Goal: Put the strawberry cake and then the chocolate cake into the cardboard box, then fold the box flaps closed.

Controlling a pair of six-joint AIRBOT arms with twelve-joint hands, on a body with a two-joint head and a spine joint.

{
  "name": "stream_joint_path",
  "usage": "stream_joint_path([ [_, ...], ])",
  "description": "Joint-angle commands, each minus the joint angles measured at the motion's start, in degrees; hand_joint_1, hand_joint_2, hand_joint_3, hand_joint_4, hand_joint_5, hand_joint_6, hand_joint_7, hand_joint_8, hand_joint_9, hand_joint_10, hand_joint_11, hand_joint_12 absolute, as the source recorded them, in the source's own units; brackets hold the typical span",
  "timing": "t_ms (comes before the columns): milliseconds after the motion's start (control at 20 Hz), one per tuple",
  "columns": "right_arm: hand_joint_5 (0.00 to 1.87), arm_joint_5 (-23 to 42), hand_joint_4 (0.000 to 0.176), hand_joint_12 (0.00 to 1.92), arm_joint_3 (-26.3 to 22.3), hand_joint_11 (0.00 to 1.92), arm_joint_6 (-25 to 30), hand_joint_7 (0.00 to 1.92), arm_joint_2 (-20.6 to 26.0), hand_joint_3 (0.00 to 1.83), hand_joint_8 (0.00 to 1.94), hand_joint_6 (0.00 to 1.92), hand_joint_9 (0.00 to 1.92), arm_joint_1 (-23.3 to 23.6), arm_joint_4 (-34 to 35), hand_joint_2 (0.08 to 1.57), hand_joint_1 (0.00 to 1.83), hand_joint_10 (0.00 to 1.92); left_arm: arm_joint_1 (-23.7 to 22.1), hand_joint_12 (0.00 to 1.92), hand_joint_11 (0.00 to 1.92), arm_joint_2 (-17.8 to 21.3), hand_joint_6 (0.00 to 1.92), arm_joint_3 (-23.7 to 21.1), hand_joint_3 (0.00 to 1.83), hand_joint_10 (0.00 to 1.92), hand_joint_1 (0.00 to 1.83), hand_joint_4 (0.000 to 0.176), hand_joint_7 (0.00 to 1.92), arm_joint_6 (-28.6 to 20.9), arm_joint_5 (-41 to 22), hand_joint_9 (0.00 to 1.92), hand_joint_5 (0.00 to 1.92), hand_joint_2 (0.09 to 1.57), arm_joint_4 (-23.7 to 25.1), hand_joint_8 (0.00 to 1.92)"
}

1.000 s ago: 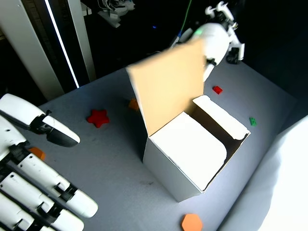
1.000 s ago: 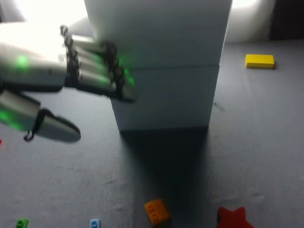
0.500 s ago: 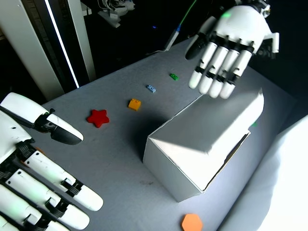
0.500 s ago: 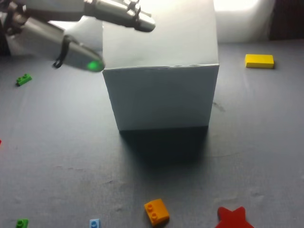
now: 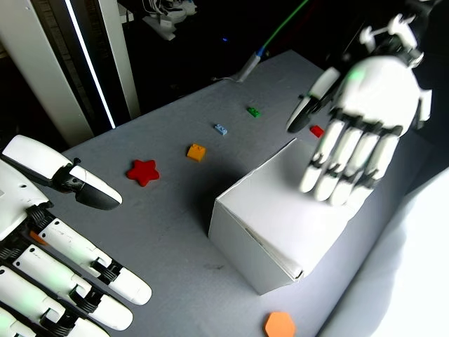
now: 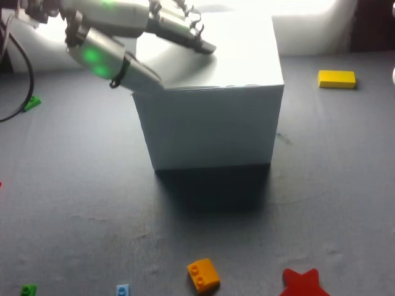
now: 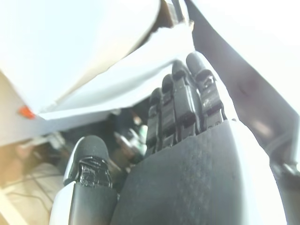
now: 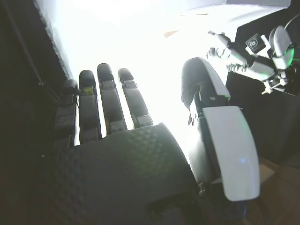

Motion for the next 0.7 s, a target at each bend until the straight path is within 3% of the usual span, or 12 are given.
stream_joint_path([
  [0, 0.06, 5.48, 0.000, 0.01, 0.16, 0.01, 0.05, 0.10, 0.63, 0.00, 0.00, 0.01, 0.09, 0.70, -1.60, 1.33, 0.00, 0.01, 0.34, 0.81, 0.00, 0.66, 0.01, -0.49, 0.00, 0.00, 0.12, 0.000, 0.22, -0.30, -1.02, 0.25, 0.19, 1.31, -3.27, 0.00],
  [200, 0.06, 5.47, 0.000, 0.00, 0.13, 0.00, 0.02, 0.09, 0.63, 0.00, 0.00, 0.01, 0.08, 0.67, -1.60, 1.33, 0.00, 0.01, 1.62, 0.79, 0.00, 1.37, 0.00, -1.47, 0.00, 0.00, 0.08, 0.000, 0.23, -0.62, -0.58, 0.26, 0.18, 1.32, -2.94, 0.00],
  [350, 0.06, 5.48, 0.000, 0.01, 0.13, 0.01, 0.01, 0.12, 0.63, 0.00, 0.01, 0.01, 0.10, 0.67, -1.60, 1.33, 0.00, 0.01, -0.86, 0.76, 0.00, 2.06, 0.00, -1.31, 0.00, 0.00, 0.08, 0.000, 0.23, -2.13, -1.58, 0.26, 0.18, 1.32, -2.84, 0.00],
  [650, 0.07, 5.49, 0.000, 0.00, 0.13, 0.00, -0.09, 0.15, 0.67, 0.00, 0.02, 0.01, 0.09, 0.54, -1.60, 1.33, 0.00, 0.01, -4.71, 0.74, 0.00, 12.94, 0.00, -15.05, 0.00, 0.00, 0.10, 0.003, 0.21, -3.19, -1.83, 0.23, 0.17, 1.32, 0.29, 0.00],
])
